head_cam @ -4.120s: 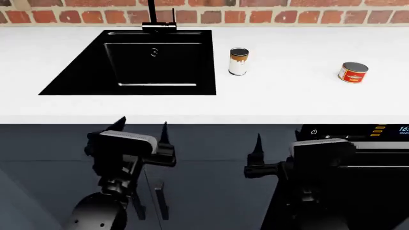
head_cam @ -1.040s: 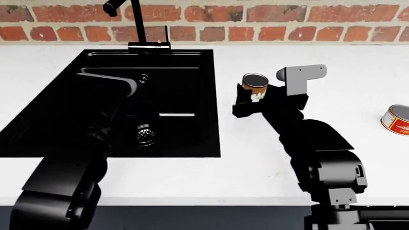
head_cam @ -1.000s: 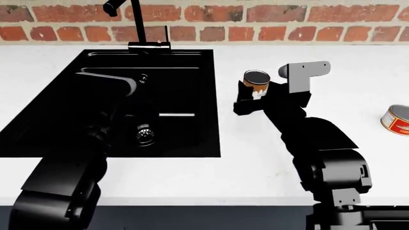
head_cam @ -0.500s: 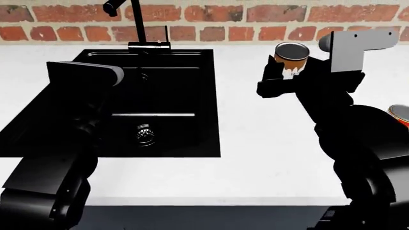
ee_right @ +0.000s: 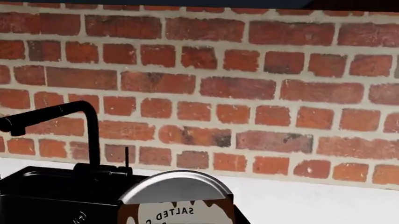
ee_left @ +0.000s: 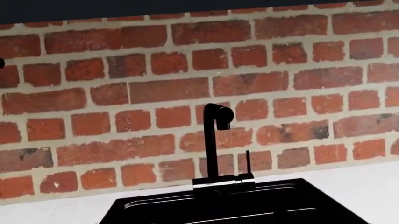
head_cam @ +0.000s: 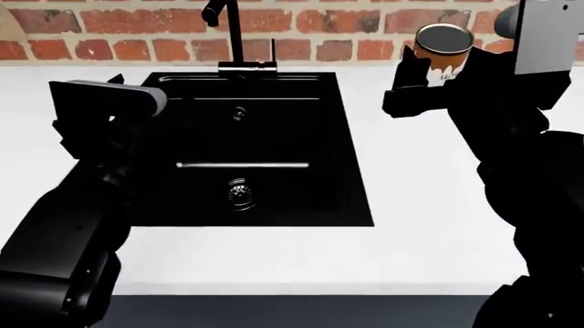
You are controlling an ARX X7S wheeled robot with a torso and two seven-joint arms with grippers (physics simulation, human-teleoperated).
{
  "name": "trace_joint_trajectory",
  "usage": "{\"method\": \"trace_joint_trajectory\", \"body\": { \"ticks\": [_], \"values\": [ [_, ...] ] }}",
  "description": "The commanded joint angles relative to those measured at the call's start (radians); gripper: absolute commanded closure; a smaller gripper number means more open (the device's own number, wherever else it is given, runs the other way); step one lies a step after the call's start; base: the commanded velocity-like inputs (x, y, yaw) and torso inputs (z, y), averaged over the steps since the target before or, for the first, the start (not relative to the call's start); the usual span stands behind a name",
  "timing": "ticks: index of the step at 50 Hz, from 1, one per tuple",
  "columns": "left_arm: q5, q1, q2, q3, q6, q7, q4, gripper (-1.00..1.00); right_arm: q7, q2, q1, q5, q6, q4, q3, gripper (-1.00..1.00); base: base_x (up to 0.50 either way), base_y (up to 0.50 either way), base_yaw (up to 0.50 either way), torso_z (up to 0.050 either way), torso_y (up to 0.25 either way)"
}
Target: Pick the cans from the counter and place them in their designated side in the cabinet.
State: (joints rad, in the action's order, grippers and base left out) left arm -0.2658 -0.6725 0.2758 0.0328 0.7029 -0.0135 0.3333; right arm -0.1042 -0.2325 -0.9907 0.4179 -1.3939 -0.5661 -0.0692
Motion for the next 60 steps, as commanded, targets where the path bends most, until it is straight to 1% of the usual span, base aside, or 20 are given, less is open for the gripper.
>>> {"method": "trace_joint_trajectory", "body": {
  "ticks": [1,3,4,6,9,13,17,22,26,31,34,35,37,39,40,42,46,51,56,60],
  "values": [
    [0.015,-0.035,0.021,0.014,-0.003,-0.003,-0.006,-1.0,-0.094,-0.04,-0.202,0.119,-0.176,-0.039,-0.005,1.0,0.0,0.0,0.0,0.05,0.049],
    [0.018,-0.051,0.025,0.017,0.001,-0.003,-0.01,-1.0,-0.243,-0.089,-0.287,0.311,-0.176,0.024,0.008,1.0,0.0,0.0,0.0,0.05,0.048],
    [0.019,-0.059,0.027,0.019,0.003,-0.002,-0.012,-1.0,-0.291,-0.106,-0.33,0.371,-0.176,0.055,0.022,1.0,0.0,0.0,0.0,0.05,0.049],
    [0.021,-0.078,0.031,0.023,0.008,-0.001,-0.018,-1.0,-0.329,-0.131,-0.412,0.422,-0.173,0.117,0.066,1.0,0.0,0.0,0.0,0.05,0.049],
    [0.023,-0.107,0.04,0.019,0.018,-0.001,-0.033,-1.0,-0.326,-0.156,-0.541,0.429,-0.167,0.204,0.159,1.0,0.0,0.0,0.0,0.05,0.048],
    [0.03,-0.132,0.05,0.011,0.015,-0.007,-0.049,-1.0,-0.294,-0.167,-0.677,0.416,-0.144,0.316,0.253,1.0,0.0,0.0,0.0,0.05,0.048],
    [0.04,-0.147,0.06,0.015,0.003,-0.007,-0.066,-1.0,-0.245,-0.164,-0.816,0.355,-0.085,0.463,0.371,1.0,0.0,0.0,0.0,0.05,0.05],
    [0.049,-0.167,0.066,0.015,-0.007,-0.011,-0.088,-1.0,-0.191,-0.156,-0.947,0.299,-0.025,0.577,0.474,1.0,0.0,0.0,0.0,0.05,0.052],
    [0.06,-0.202,0.074,0.017,-0.02,-0.013,-0.122,-1.0,-0.138,-0.138,-1.054,0.253,0.024,0.714,0.541,1.0,0.0,0.0,0.0,0.05,0.052],
    [0.057,-0.273,0.098,0.021,-0.004,0.012,-0.171,-1.0,0.006,-0.081,-1.227,0.156,0.181,1.03,0.665,1.0,0.0,0.0,0.0,0.05,0.052],
    [0.02,-0.345,0.11,0.002,0.045,0.048,-0.219,-1.0,0.128,-0.011,-1.346,0.076,0.341,1.336,0.738,1.0,0.0,0.0,0.0,0.05,0.052],
    [0.017,-0.363,0.114,0.001,0.046,0.058,-0.239,-1.0,0.185,0.024,-1.365,-0.009,0.386,1.428,0.714,1.0,0.0,0.0,0.0,0.05,0.051],
    [0.01,-0.403,0.123,0.0,0.05,0.077,-0.287,-1.0,0.31,0.1,-1.365,-0.3,0.446,1.553,0.53,1.0,0.0,0.0,0.0,0.05,0.053],
    [0.0,-0.429,0.136,-0.003,0.048,0.103,-0.321,-1.0,0.387,0.151,-1.365,-0.536,0.507,1.637,0.354,1.0,0.0,0.0,0.0,0.05,0.052],
    [-0.001,-0.436,0.145,0.0,0.036,0.119,-0.336,-1.0,0.406,0.166,-1.365,-0.618,0.533,1.667,0.285,1.0,0.0,0.0,0.0,0.029,0.018],
    [-0.006,-0.445,0.16,0.003,0.031,0.141,-0.35,-1.0,0.422,0.181,-1.365,-0.717,0.572,1.704,0.199,1.0,0.0,0.0,0.0,0.0,0.0],
    [-0.002,-0.466,0.181,0.02,0.004,0.181,-0.397,-1.0,0.444,0.185,-1.365,-0.765,0.58,1.707,0.133,1.0,0.0,0.0,0.0,0.0,0.0],
    [-0.007,-0.543,0.206,0.056,0.017,0.25,-0.488,-1.0,0.501,0.191,-1.365,-0.8,0.539,1.696,0.134,1.0,0.0,0.0,0.0,0.0,0.0],
    [-0.034,-0.571,0.272,0.098,0.053,0.374,-0.524,-1.0,0.527,0.192,-1.365,-0.841,0.531,1.696,0.136,1.0,0.0,0.0,0.0,0.0,0.0],
    [-0.024,-0.599,0.324,0.142,0.06,0.448,-0.573,-1.0,0.533,0.19,-1.365,-0.859,0.54,1.704,0.14,1.0,0.0,0.0,0.0,0.0,0.0]
  ]
}}
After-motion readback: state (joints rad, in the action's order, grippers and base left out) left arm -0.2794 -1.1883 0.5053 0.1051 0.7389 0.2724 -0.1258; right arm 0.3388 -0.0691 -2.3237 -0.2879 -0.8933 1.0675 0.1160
